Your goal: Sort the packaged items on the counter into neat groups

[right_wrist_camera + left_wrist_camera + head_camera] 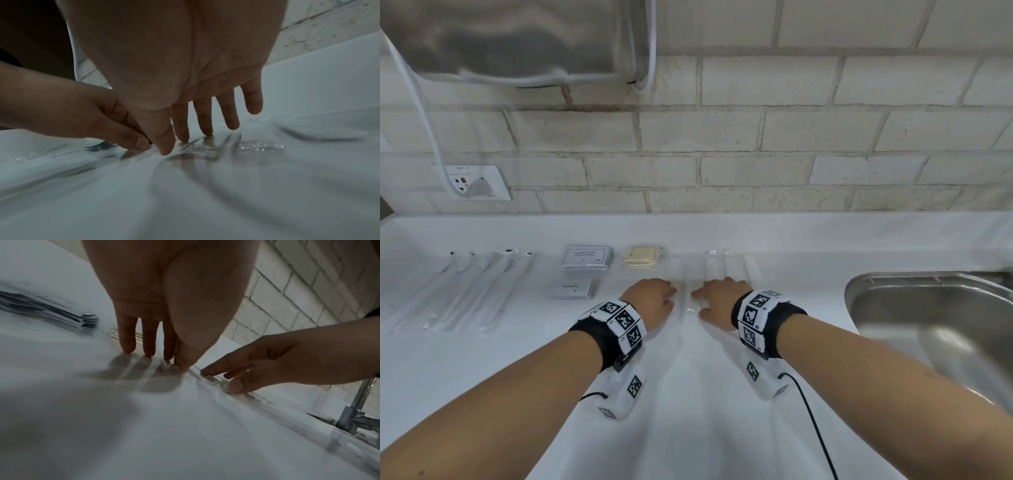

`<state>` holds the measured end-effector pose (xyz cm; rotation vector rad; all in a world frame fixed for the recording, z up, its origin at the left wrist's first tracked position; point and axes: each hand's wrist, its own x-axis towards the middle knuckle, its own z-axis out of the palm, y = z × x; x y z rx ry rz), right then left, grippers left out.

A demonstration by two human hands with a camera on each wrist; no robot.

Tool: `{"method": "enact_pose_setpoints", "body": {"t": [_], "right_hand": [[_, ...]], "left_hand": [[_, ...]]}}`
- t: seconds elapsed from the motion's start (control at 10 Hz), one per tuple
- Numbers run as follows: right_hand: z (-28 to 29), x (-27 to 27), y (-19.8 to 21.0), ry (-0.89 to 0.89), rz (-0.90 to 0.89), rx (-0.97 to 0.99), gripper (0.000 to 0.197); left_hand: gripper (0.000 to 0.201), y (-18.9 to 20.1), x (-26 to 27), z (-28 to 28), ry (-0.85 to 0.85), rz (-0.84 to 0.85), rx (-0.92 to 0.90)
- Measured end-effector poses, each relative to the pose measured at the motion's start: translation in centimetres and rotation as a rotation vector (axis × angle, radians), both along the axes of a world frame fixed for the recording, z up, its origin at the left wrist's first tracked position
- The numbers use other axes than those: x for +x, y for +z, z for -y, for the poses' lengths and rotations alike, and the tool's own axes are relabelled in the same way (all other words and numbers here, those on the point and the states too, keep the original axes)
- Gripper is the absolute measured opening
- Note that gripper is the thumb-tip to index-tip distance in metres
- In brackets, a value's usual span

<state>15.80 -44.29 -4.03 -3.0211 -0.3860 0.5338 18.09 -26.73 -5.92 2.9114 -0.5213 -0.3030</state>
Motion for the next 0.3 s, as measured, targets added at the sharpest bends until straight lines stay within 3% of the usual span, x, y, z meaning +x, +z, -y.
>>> {"method": "enact_pose_setpoints", "body": {"t": [0.3], "right_hand": [[0.02,-0.08,0.12,-0.007,0.045,0.035,0.062]], "left_hand": [[0.044,0.38,0.15,0.07,0.022,0.009,-0.042]]}}
